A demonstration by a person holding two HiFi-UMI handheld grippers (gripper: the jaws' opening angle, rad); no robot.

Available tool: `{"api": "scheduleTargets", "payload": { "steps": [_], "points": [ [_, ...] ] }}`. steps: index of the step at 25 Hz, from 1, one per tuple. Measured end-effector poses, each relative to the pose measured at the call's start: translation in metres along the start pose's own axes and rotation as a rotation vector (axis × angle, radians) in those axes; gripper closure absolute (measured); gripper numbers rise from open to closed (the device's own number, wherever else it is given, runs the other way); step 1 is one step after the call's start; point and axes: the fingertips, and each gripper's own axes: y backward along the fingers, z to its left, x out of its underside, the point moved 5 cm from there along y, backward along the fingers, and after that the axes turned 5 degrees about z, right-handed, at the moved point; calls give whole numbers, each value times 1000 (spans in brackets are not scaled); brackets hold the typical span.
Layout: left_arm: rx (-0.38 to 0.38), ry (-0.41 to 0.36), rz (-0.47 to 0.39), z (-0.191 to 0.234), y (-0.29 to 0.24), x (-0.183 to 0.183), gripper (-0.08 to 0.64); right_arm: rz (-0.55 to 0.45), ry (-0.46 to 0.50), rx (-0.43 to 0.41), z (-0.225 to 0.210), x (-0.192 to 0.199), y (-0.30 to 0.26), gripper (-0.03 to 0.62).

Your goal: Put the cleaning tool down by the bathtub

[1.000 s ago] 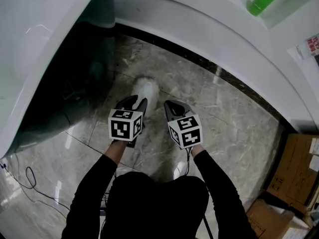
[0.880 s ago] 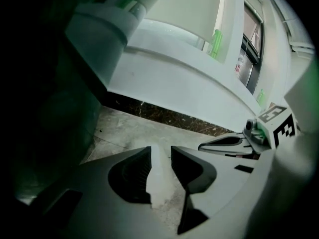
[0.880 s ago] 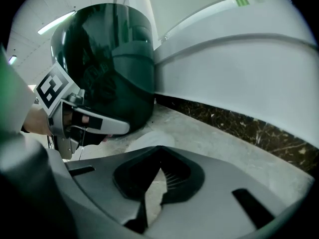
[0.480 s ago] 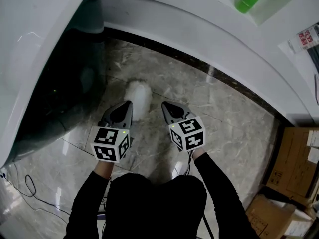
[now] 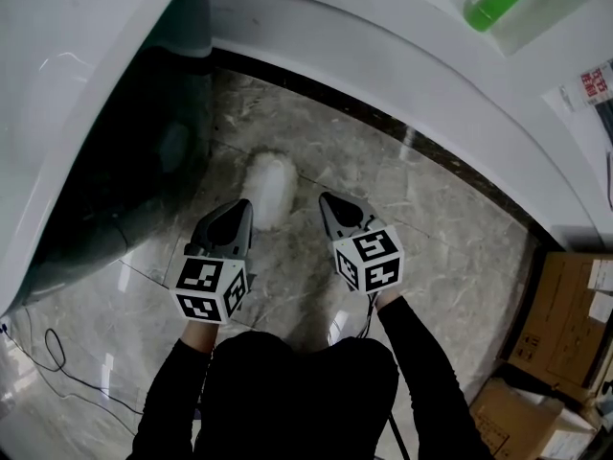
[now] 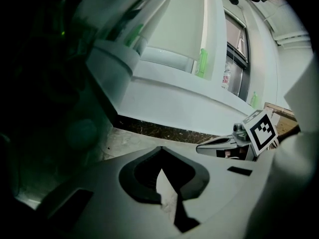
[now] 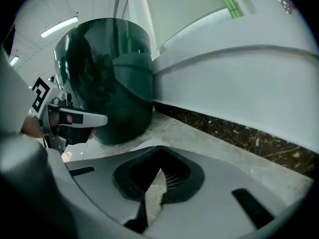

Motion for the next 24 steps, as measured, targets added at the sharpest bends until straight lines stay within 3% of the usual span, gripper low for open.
{"api": "scheduleTargets", "payload": {
  "steps": [17, 24],
  "points": [
    [-15, 19, 9, 5, -1, 1, 554, 2, 66, 7, 7, -7, 5, 594],
    [-10, 18, 11, 3, -5, 1, 554, -1, 46, 16, 2, -5, 7, 594]
  ]
}}
